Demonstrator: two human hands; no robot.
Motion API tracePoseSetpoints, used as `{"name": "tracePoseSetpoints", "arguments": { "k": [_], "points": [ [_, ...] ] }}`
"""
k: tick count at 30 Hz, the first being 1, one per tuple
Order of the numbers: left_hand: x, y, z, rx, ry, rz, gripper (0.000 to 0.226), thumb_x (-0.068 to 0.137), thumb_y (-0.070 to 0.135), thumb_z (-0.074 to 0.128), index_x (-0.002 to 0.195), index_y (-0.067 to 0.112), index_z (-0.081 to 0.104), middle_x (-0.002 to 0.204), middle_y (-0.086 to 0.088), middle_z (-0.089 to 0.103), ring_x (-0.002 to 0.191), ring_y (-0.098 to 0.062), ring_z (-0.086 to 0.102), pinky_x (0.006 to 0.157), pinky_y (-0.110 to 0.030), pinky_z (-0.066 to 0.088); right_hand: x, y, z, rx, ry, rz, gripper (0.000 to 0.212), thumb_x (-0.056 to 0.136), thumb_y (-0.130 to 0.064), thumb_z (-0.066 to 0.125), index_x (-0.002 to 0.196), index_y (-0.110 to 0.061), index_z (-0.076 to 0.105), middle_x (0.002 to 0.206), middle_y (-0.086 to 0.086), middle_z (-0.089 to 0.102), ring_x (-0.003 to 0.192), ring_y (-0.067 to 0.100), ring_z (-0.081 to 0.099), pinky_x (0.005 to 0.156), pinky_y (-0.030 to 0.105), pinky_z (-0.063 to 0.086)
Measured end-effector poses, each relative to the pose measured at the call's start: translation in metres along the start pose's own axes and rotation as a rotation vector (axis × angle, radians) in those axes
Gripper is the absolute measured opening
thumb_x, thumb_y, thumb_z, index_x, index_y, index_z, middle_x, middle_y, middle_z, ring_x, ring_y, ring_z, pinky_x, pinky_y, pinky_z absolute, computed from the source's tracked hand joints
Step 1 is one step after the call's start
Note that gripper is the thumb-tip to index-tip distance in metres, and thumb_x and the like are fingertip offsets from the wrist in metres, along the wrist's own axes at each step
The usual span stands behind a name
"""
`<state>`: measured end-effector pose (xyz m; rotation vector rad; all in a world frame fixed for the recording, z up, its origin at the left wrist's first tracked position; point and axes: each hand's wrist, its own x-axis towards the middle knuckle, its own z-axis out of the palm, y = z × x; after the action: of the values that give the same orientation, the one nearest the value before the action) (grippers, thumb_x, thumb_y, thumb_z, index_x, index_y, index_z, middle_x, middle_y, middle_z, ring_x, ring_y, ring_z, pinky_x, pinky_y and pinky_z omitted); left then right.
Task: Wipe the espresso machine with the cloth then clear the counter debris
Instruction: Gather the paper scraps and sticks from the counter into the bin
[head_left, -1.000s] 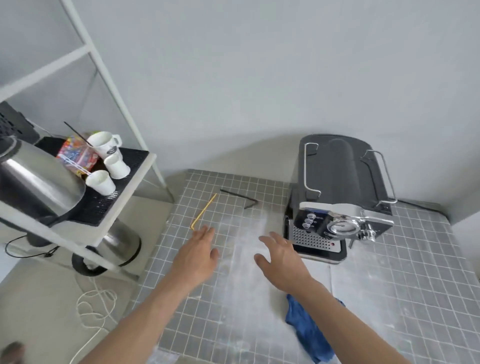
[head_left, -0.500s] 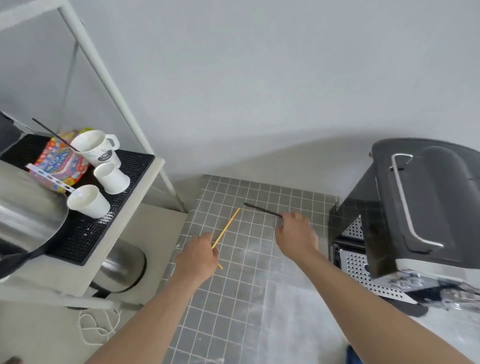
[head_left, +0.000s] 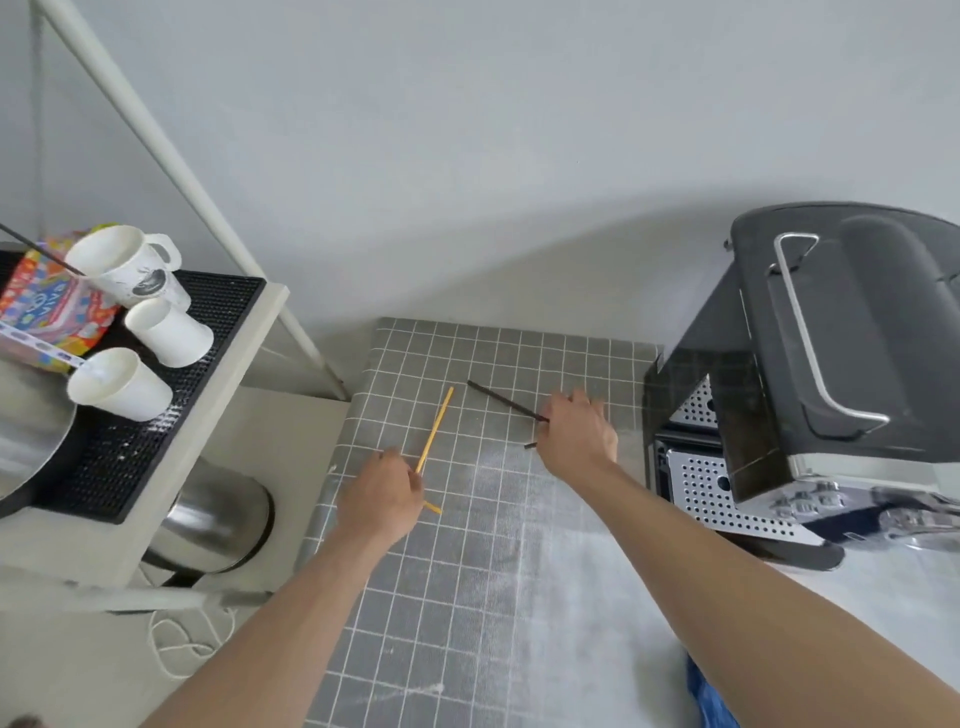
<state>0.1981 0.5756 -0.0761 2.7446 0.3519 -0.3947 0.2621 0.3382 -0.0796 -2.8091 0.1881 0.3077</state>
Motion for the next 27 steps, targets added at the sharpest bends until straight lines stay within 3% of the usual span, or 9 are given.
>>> {"name": "tracePoseSetpoints", "arguments": {
  "k": [4,7,13,22,27],
  "points": [
    [-0.019,0.003,-0.001,-0.047,0.045,-0.014,0.023,0.100,0.030,0.057,0.085,0.017,0.068,0.078,0.000,0.068,0.070,-0.023,0.065,0.067,-0.038,0.056,-0.021,0.006,-0.003,0.077,0.028,-0.047,0.014,0.100,-0.023,0.055,0.109,-0.021,0.064,0.113,0.002,0.060,0.111,0.024,0.054,0.079,0.043,0.057],
    [-0.041,0.007,0.000,-0.101,0.056,-0.037,0.016,0.098,0.036,0.057,0.092,0.023,0.065,0.081,0.005,0.068,0.076,-0.022,0.066,0.073,-0.040,0.058,-0.048,0.019,-0.006,0.124,0.043,-0.066,0.014,0.099,-0.024,0.056,0.109,-0.022,0.064,0.111,0.000,0.059,0.108,0.021,0.055,0.079,0.040,0.056],
    [-0.091,0.029,0.003,-0.129,0.050,-0.037,0.014,0.095,0.041,0.057,0.092,0.029,0.063,0.072,0.009,0.068,0.073,-0.020,0.066,0.070,-0.037,0.055,-0.109,0.050,-0.019,0.184,0.078,-0.084,0.013,0.097,-0.022,0.055,0.105,-0.019,0.064,0.106,0.000,0.060,0.103,0.023,0.055,0.069,0.035,0.046],
    [-0.245,0.108,0.018,-0.130,0.050,0.032,0.012,0.086,0.041,0.064,0.086,0.030,0.063,0.080,0.011,0.069,0.081,-0.023,0.066,0.069,-0.032,0.049,-0.261,0.156,-0.063,0.294,0.162,-0.046,0.014,0.094,-0.022,0.055,0.103,-0.020,0.064,0.106,-0.002,0.059,0.101,0.023,0.054,0.068,0.036,0.048],
    [-0.353,0.166,0.050,-0.179,0.039,0.147,0.013,0.083,0.040,0.067,0.081,0.028,0.061,0.074,0.014,0.068,0.073,-0.020,0.063,0.062,-0.031,0.043,-0.364,0.248,-0.087,0.358,0.268,0.058,0.014,0.093,-0.025,0.055,0.101,-0.023,0.066,0.098,-0.005,0.059,0.093,0.020,0.057,0.069,0.036,0.052]
  ]
}}
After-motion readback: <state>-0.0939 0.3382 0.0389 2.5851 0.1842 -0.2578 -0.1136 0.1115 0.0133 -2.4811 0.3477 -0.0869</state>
